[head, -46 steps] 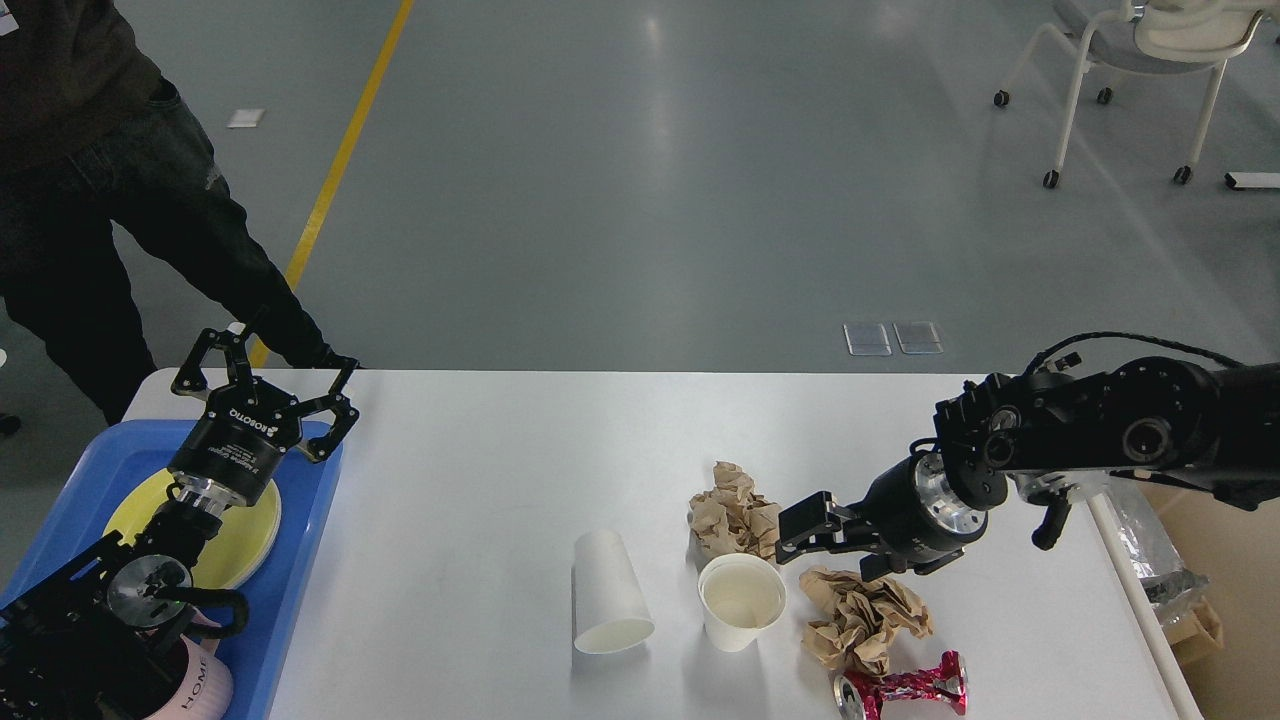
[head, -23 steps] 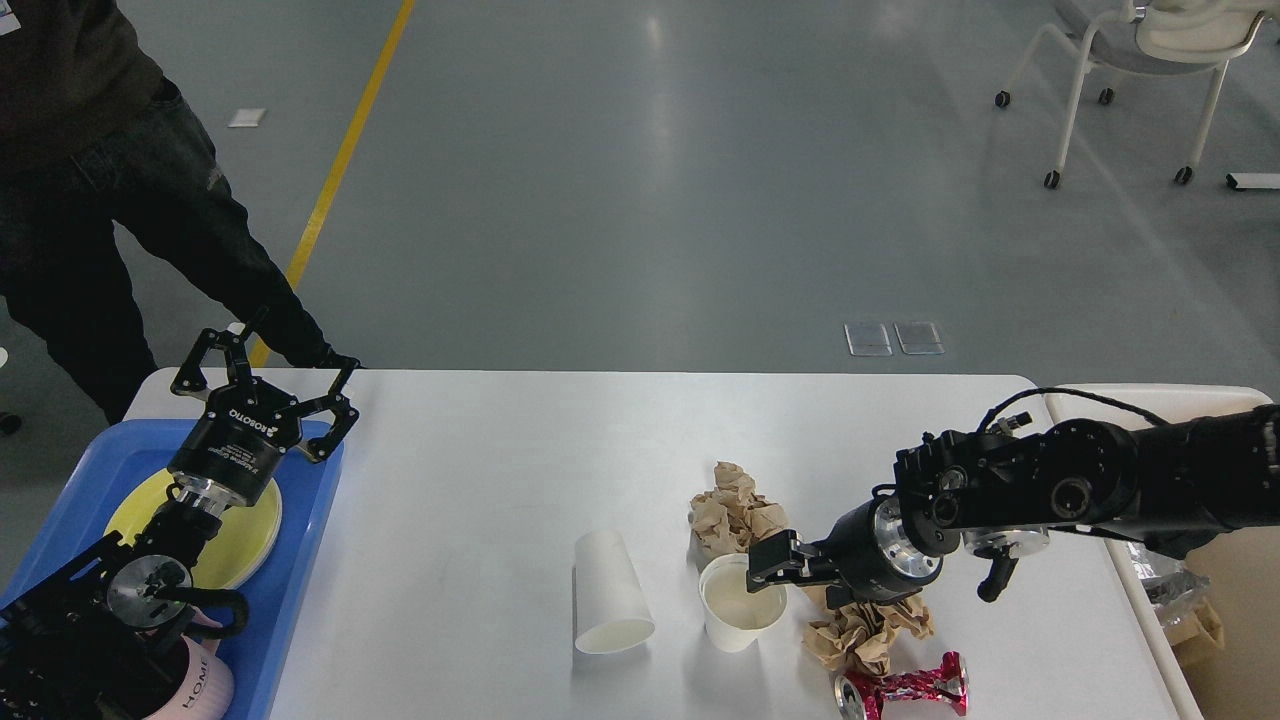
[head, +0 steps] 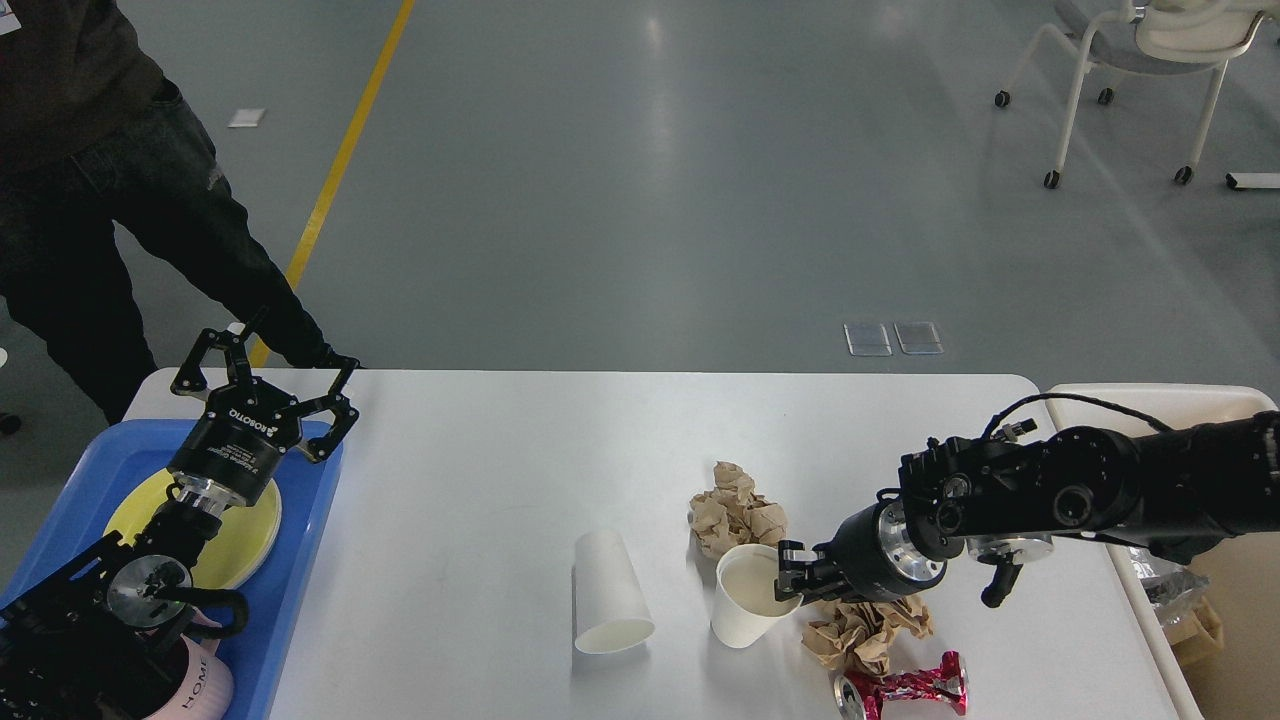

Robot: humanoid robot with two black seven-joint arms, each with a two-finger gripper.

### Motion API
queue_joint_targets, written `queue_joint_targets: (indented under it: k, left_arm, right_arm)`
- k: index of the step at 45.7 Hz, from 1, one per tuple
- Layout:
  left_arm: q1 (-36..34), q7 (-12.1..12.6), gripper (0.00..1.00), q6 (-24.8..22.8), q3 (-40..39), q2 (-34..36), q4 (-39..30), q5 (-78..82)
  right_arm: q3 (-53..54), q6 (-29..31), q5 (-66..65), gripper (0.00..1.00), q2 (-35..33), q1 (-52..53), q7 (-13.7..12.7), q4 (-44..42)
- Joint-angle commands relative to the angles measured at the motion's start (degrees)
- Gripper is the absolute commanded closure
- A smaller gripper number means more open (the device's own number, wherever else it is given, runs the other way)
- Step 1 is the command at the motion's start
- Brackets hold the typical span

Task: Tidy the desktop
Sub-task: 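Lift the small paper cup and drop it into the bin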

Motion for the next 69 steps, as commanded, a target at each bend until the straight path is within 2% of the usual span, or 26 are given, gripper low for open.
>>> queue_joint_targets:
  k: [1,8,13,16,17,19,21,26,28,30,34,37,47,53,58,60,63,64,65,66,67,68,69]
  left_arm:
    - [0.00,0.00,0.00,0.00,0.00,0.00,0.00,0.00]
    - [0.00,0.00,0.00,0.00,-0.09,0.00,0.00,0.00]
    - [0.00,0.00,0.00,0.00,-0.09,0.00,0.00,0.00]
    - [0.00,0.00,0.00,0.00,-0.09,0.00,0.00,0.00]
    - [0.00,0.00,0.00,0.00,0.00,0.00,0.00,0.00]
    - [0.00,0.00,0.00,0.00,0.00,0.00,0.00,0.00]
    - [0.00,0.00,0.00,0.00,0.00,0.00,0.00,0.00]
    - [0.00,0.00,0.00,0.00,0.00,0.00,0.00,0.00]
    - [0.00,0.00,0.00,0.00,0.00,0.00,0.00,0.00]
    - [0.00,0.00,0.00,0.00,0.00,0.00,0.00,0.00]
    - [0.00,0.00,0.00,0.00,0.00,0.00,0.00,0.00]
    - [0.00,0.00,0.00,0.00,0.00,0.00,0.00,0.00]
    - [0.00,0.00,0.00,0.00,0.00,0.00,0.00,0.00]
    - [0.00,0.00,0.00,0.00,0.00,0.00,0.00,0.00]
    - [0.00,0.00,0.00,0.00,0.00,0.00,0.00,0.00]
    - [0.00,0.00,0.00,0.00,0.00,0.00,0.00,0.00]
    - [0.00,0.00,0.00,0.00,0.00,0.00,0.00,0.00]
    - [0.00,0.00,0.00,0.00,0.00,0.00,0.00,0.00]
    - [0.00,0.00,0.00,0.00,0.00,0.00,0.00,0.00]
    - [0.00,0.00,0.00,0.00,0.00,0.00,0.00,0.00]
    - [0.00,0.00,0.00,0.00,0.00,0.00,0.00,0.00]
    - [0.00,0.00,0.00,0.00,0.00,0.00,0.00,0.00]
    - [0.00,0.00,0.00,0.00,0.00,0.00,0.00,0.00]
  right_arm:
    - [-0.74,1.70,0.45,1.00,-3.87,4.63,-0.11,1.74]
    - [-1.36,14.60,0.80,1.00,-15.11,19.92,-0.11,5.70]
    - [-2.58,29.36,0.18,1.00,-23.20,33.54,-0.11,4.12]
    - [-6.61,40.50,-0.60,1.00,-26.72,45.20,-0.03,-1.39]
    - [-8.11,42.29,-1.39,1.00,-27.25,47.78,0.06,-2.72]
    - [-11.62,42.73,-3.93,1.00,-27.78,52.18,0.41,-5.19]
    - [-14.70,42.73,-7.27,1.00,-28.14,55.26,1.99,-7.21]
    - [-19.81,42.73,-17.29,1.00,-29.80,57.29,8.93,-11.43]
    - [-20.87,42.73,-19.93,1.00,-30.77,57.12,10.25,-12.93]
    - [-21.75,42.73,-21.52,1.00,-31.83,56.51,10.43,-14.33]
    - [-22.72,40.38,-22.40,1.00,-33.50,51.51,10.70,-17.49]
    - [-22.80,36.26,-22.41,1.00,-34.03,45.80,10.87,-20.31]
    - [-21.23,8.41,-20.65,1.00,-33.59,10.66,10.87,-33.40]
    - [-17.01,-3.90,-10.91,1.00,-26.22,-13.33,10.61,-41.65]
    - [-15.51,-8.13,-3.52,1.00,-19.28,-29.95,11.05,-55.10]
    - [-14.55,-8.49,-1.24,1.00,-16.99,-33.31,11.14,-58.79]
    - [-12.35,-8.67,0.18,1.00,-15.57,-35.34,11.22,-59.78]
    - [-11.74,-8.93,0.18,0.92,-15.57,-35.60,11.22,-59.78]
    - [-11.12,-9.10,0.18,0.77,-15.57,-35.78,11.22,-59.78]
    - [-10.51,-9.02,0.18,0.54,-15.57,-35.87,11.22,-59.78]
    - [-9.89,-9.11,0.18,0.14,-15.57,-35.96,11.22,-59.78]
    - [-9.36,-9.11,0.27,0.00,-15.57,-35.87,11.14,-59.69]
    - [-9.01,-9.02,0.27,0.00,-15.57,-35.87,11.22,-59.60]
